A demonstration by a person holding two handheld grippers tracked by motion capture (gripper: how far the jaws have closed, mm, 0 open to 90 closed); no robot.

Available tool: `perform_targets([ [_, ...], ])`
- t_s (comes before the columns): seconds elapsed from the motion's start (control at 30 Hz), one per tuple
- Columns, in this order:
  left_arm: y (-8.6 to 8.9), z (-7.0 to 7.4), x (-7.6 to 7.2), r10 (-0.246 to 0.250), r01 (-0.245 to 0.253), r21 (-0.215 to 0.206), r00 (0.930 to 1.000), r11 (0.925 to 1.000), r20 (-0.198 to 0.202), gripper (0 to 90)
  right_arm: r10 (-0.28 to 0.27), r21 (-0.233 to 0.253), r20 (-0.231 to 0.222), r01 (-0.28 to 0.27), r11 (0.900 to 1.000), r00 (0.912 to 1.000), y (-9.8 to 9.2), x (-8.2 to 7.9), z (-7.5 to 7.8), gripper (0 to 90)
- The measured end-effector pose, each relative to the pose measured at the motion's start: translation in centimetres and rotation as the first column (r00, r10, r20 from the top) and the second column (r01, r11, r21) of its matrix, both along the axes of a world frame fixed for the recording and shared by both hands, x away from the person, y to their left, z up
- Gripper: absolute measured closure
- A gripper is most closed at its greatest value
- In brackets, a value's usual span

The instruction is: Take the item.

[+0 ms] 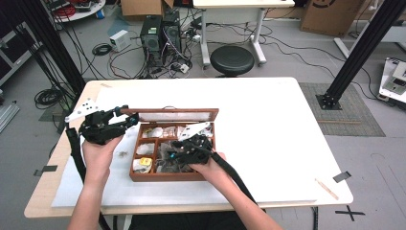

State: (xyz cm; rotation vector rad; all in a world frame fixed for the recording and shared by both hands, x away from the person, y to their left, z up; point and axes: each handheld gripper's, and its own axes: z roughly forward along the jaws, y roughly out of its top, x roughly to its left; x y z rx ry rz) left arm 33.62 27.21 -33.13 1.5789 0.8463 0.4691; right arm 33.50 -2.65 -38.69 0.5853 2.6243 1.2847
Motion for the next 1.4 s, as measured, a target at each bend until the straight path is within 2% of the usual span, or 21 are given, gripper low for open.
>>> perform_targets([
  [0.07,0.0,0.0,0.0,-0.001,0.001,0.000,1.0000,1.0000,-0.001,39.5,0.004,-0.021,-0.003,-0.004,1.000,1.0000,0.7,0.0,-0.1,56.0],
  [0.17,0.0,0.0,-0.1,0.001,-0.001,0.000,1.0000,1.0000,-0.001,39.5,0.017,-0.043,0.019,-0.017,0.999,0.9997,1.7,-0.5,-0.3,51.4],
  [0.23,0.0,0.0,-0.1,0.001,-0.001,0.002,1.0000,1.0000,-0.001,39.5,0.020,-0.081,0.068,-0.014,0.997,0.9975,2.2,-1.0,-0.4,50.5],
  [0.37,0.0,0.0,0.0,0.001,-0.001,0.000,1.0000,1.0000,-0.001,39.5,0.036,-0.129,0.118,-0.021,0.991,0.9924,3.3,-1.5,-0.7,49.6],
  [0.43,0.0,0.0,0.0,0.000,0.000,-0.001,1.0000,1.0000,-0.001,39.5,0.046,-0.169,0.143,-0.021,0.985,0.9887,3.9,-1.7,-0.9,50.6],
  [0.5,0.0,0.0,0.0,0.000,0.000,-0.001,1.0000,1.0000,-0.001,39.5,0.047,-0.217,0.164,-0.010,0.976,0.9853,4.5,-1.8,-1.2,56.6],
  [0.57,0.0,0.0,-0.1,-0.001,0.001,0.000,1.0000,1.0000,-0.001,39.5,0.052,-0.237,0.183,-0.007,0.972,0.9817,4.7,-1.9,-1.2,69.3],
  [0.6,0.0,0.0,-0.1,-0.001,0.001,0.003,1.0000,1.0000,-0.002,39.5,0.051,-0.244,0.201,-0.001,0.970,0.9783,4.7,-1.9,-1.2,74.3],
  [0.7,0.0,0.0,-0.1,-0.001,0.001,0.001,1.0000,1.0000,-0.002,39.5,0.036,-0.244,0.213,0.018,0.969,0.9763,4.4,-1.9,-0.9,89.1],
  [0.77,0.0,0.0,-0.1,0.000,0.000,0.003,1.0000,1.0000,0.000,39.5,0.017,-0.220,0.212,0.031,0.975,0.9770,3.9,-1.9,-0.6,90.0],
  [0.9,0.0,0.0,0.0,-0.001,0.001,0.001,1.0000,1.0000,-0.001,39.5,0.002,-0.165,0.231,0.038,0.986,0.9731,2.9,-2.0,0.3,90.0],
  [1.07,0.0,0.0,-0.1,0.001,-0.001,0.001,1.0000,1.0000,0.001,39.5,-0.012,-0.054,0.179,0.022,0.998,0.9839,1.4,-1.8,1.5,90.0],
  [1.23,0.0,0.0,0.0,0.001,-0.001,0.000,1.0000,1.0000,0.000,39.5,-0.015,0.038,0.120,0.011,0.999,0.9927,-0.5,-1.4,2.6,90.0],
  [1.4,0.0,0.0,0.0,0.002,-0.002,-0.003,1.0000,1.0000,0.000,39.5,-0.034,0.081,0.114,0.024,0.996,0.9929,-2.6,-1.3,3.3,90.0],
])
